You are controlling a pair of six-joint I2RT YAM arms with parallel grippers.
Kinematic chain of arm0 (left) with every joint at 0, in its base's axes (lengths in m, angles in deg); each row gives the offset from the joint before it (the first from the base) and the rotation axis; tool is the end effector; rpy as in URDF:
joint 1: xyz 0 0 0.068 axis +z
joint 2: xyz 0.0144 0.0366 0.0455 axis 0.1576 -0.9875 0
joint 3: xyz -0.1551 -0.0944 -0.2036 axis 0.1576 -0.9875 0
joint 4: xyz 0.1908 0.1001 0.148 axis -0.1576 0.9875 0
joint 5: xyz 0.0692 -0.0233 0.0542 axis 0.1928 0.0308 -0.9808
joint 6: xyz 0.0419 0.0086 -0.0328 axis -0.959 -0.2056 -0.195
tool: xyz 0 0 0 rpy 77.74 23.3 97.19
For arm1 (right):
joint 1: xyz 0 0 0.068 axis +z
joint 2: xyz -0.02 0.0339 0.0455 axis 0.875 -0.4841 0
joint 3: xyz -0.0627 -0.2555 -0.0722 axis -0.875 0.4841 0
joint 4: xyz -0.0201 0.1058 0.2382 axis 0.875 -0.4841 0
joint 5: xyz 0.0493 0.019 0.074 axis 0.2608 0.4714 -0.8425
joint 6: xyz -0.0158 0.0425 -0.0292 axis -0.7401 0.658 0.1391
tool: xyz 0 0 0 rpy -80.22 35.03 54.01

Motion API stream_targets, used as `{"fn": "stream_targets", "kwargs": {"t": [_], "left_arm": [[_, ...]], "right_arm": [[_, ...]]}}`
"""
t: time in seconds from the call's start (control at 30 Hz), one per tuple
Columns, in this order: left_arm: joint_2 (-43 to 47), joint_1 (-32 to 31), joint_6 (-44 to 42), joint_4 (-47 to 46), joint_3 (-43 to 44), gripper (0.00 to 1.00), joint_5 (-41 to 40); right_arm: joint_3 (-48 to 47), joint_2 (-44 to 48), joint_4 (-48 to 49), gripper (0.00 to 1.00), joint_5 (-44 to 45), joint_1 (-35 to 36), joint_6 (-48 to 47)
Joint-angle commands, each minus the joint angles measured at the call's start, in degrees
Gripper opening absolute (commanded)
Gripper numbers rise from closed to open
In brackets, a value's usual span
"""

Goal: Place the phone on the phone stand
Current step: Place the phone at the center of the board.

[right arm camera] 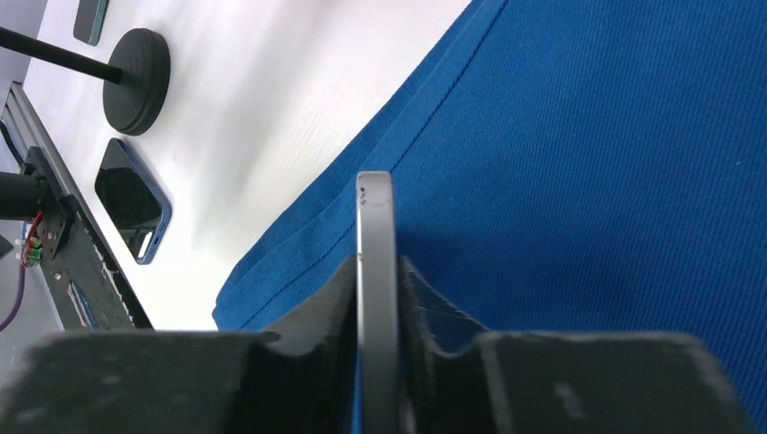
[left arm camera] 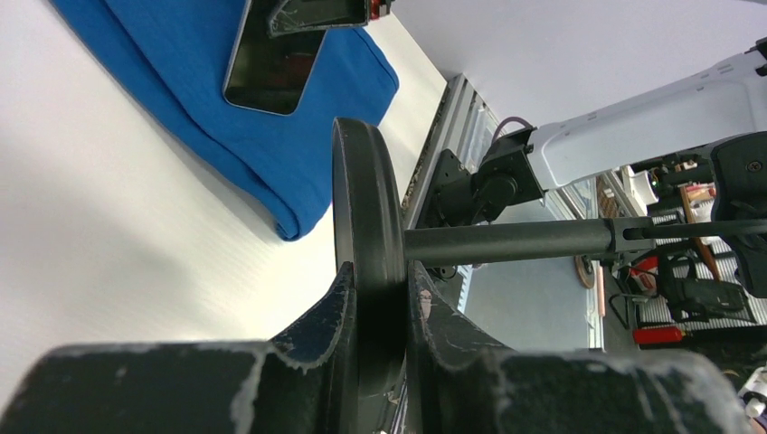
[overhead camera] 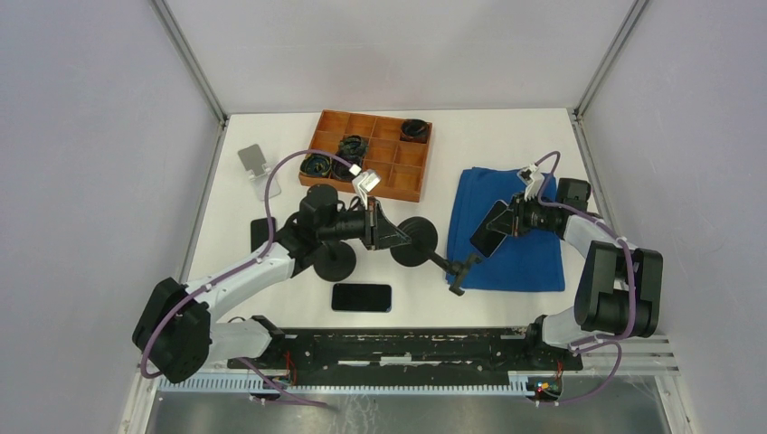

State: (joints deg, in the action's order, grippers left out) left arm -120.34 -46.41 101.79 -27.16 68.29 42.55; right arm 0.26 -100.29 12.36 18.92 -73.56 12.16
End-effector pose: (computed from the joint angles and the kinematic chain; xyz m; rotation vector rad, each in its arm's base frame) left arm 0.2009 -0.1818 0.2675 0.5921 1.9393 -1.4721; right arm 0.2664 -0.0289 0.1738 -0.3265 2.1931 1.0059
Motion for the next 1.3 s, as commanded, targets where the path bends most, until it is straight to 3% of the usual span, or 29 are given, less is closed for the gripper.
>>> {"fn": "stream_targets", "kwargs": {"t": [0.0,0.13,0.2,0.5,0.7,0.87,1.03,1.17,1.27], "left_arm": [[-0.4,-1.7,0.1,-6.0,1.0,0.02,1.7],[-1.2,-2.5,-0.3,-6.0,1.0,0.02,1.3],[-1.6,-2.6,-0.4,-6.0,1.0,0.02,1.3],[-3.0,-2.6,-2.9,-2.0,2.9,0.02,1.0],[-6.5,-2.6,-4.8,1.3,6.6,0.02,3.4],[-10.1,-2.7,-5.8,3.1,10.5,0.02,6.7],[-12.9,-2.7,-7.2,5.8,14.3,0.02,8.4],[-15.2,-2.6,-7.3,6.3,16.3,0.02,10.1],[-17.0,-2.5,-6.5,5.3,17.6,0.02,11.8]], "right_arm": [[-2.5,-0.6,1.1,0.29,0.3,-0.6,-1.6],[-5.0,-0.6,-2.0,0.54,3.3,-0.8,-5.1],[-6.0,0.1,-3.3,0.62,5.4,-0.8,-7.0],[-7.9,12.1,-4.8,0.84,17.7,-0.8,-17.1],[-3.6,23.2,-5.0,0.95,4.8,-0.7,-29.5],[-1.5,27.3,-22.4,0.97,-13.3,-0.3,-60.2],[-2.1,26.1,-45.9,0.98,-19.9,2.5,-92.8],[-3.8,21.9,-59.8,0.98,-23.1,8.1,-108.0],[-3.9,21.2,-59.8,0.98,-25.3,12.0,-107.4]]}}
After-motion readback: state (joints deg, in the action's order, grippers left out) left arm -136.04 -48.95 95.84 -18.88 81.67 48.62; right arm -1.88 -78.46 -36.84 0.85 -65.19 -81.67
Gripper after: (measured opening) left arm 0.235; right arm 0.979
